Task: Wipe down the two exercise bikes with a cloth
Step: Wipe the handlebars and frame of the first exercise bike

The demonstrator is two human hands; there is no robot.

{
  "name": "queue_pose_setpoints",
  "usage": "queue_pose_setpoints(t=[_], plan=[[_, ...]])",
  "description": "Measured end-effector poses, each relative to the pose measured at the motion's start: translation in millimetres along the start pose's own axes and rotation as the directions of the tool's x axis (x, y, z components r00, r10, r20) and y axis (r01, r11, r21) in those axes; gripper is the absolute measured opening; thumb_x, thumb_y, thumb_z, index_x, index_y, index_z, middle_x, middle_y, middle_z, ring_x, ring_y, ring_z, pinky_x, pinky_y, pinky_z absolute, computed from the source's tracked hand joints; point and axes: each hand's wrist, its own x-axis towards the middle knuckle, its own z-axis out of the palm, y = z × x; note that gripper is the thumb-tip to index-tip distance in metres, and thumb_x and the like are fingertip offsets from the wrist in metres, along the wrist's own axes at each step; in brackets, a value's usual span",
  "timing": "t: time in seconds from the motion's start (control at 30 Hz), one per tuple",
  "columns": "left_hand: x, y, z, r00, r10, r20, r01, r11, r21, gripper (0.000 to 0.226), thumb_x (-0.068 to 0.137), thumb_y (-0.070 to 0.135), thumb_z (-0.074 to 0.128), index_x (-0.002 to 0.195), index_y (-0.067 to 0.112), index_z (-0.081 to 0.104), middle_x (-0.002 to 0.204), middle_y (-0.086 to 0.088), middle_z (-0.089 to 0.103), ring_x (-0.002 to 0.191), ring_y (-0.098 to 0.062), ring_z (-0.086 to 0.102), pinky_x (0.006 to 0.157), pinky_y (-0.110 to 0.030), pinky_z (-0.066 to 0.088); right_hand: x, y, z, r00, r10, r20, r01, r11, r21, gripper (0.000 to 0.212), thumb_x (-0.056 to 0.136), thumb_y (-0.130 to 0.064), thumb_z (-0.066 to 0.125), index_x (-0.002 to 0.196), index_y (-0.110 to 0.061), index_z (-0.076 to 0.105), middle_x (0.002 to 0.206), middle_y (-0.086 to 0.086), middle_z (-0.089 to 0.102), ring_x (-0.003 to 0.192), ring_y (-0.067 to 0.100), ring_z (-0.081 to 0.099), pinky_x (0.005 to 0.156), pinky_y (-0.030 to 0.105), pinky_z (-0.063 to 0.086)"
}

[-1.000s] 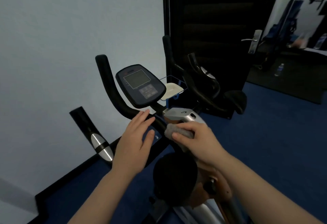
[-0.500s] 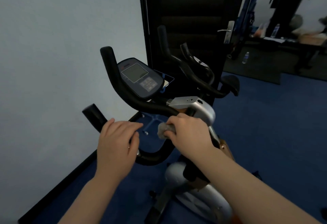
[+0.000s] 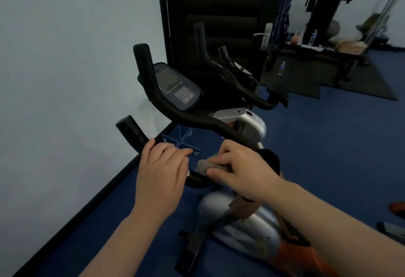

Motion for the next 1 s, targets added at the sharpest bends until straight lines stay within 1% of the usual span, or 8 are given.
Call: queue_pose_setpoints(t=[0.1,0.2,0.37,0.47,0.53,0.67,0.87,1.0], plan=[[-1,2,0,1.000,-0.011,0.010,0.011,1.000,0.008,0.038,0.100,0.027,0.033,0.108,0.018,0.069,0.100,0.006,0.067,0.106,-0.020,0.057,0.118,-0.035,0.013,7,11,-22,0.997,0.012,0.080,-0.005,0.996,-0.088,0.028,0.092,-0.048,0.058,0.118,-0.041,0.067,0.101,-0.014,0.053,0.094,0.006,0.054,0.082,0.031,0.045],[-2,2,0,0.999,-0.025,0.026,0.024,0.999,0.025,0.039,0.100,0.027,0.033,0.107,0.019,0.070,0.101,0.006,0.067,0.107,-0.021,0.058,0.118,-0.038,0.016,15,7,-17,0.997,0.081,-0.015,-0.083,0.984,-0.159,0.028,0.094,-0.046,0.056,0.119,-0.039,0.066,0.105,-0.009,0.052,0.098,0.011,0.053,0.084,0.033,0.046],[-2,4,2,0.999,-0.038,0.010,0.038,0.998,0.047,0.037,0.099,0.026,0.034,0.106,0.018,0.070,0.098,0.005,0.066,0.105,-0.021,0.058,0.117,-0.040,0.019,-2,1,-10,0.997,-0.066,0.033,0.072,0.977,-0.202,0.030,0.092,-0.049,0.054,0.117,-0.038,0.067,0.100,-0.014,0.053,0.092,0.007,0.053,0.087,0.030,0.038],[-2,3,2,0.999,-0.044,-0.003,0.044,0.998,0.054,0.037,0.099,0.026,0.034,0.106,0.019,0.070,0.097,0.005,0.066,0.104,-0.021,0.057,0.117,-0.038,0.016,16,15,-27,0.999,0.037,-0.021,-0.041,0.955,-0.292,0.031,0.095,-0.050,0.051,0.119,-0.040,0.065,0.107,-0.010,0.057,0.102,0.010,0.054,0.094,0.033,0.036],[-2,3,3,0.999,-0.045,-0.007,0.045,0.997,0.062,0.036,0.099,0.025,0.035,0.105,0.019,0.070,0.097,0.005,0.065,0.104,-0.020,0.057,0.117,-0.038,0.017,22,10,-22,0.996,0.070,-0.048,-0.081,0.961,-0.263,0.029,0.095,-0.046,0.054,0.118,-0.035,0.067,0.107,-0.006,0.055,0.102,0.013,0.053,0.084,0.031,0.043],[-2,5,6,0.998,-0.059,-0.023,0.060,0.995,0.077,0.035,0.099,0.024,0.036,0.105,0.019,0.070,0.097,0.004,0.065,0.106,-0.019,0.055,0.117,-0.040,0.019,12,-4,-9,0.987,-0.094,0.129,0.109,0.988,-0.109,0.027,0.092,-0.046,0.057,0.111,-0.032,0.070,0.096,-0.009,0.051,0.094,0.009,0.049,0.078,0.033,0.046],[-7,12,11,0.988,-0.137,-0.077,0.139,0.990,0.026,0.038,0.101,0.025,0.032,0.106,0.019,0.069,0.105,0.006,0.066,0.121,-0.017,0.048,0.120,-0.038,0.013,45,34,-37,0.976,-0.052,0.213,0.071,0.994,-0.083,0.029,0.090,-0.040,0.064,0.118,-0.032,0.069,0.107,-0.007,0.054,0.100,0.012,0.054,0.090,0.040,0.047],[-14,19,15,0.974,-0.199,-0.111,0.200,0.980,-0.001,0.043,0.105,0.029,0.027,0.110,0.018,0.068,0.116,0.005,0.062,0.131,-0.017,0.042,0.121,-0.036,0.007,46,41,-46,0.881,-0.224,0.417,0.206,0.974,0.089,0.029,0.085,-0.038,0.071,0.113,-0.035,0.072,0.101,-0.017,0.055,0.095,0.001,0.053,0.089,0.031,0.046]])
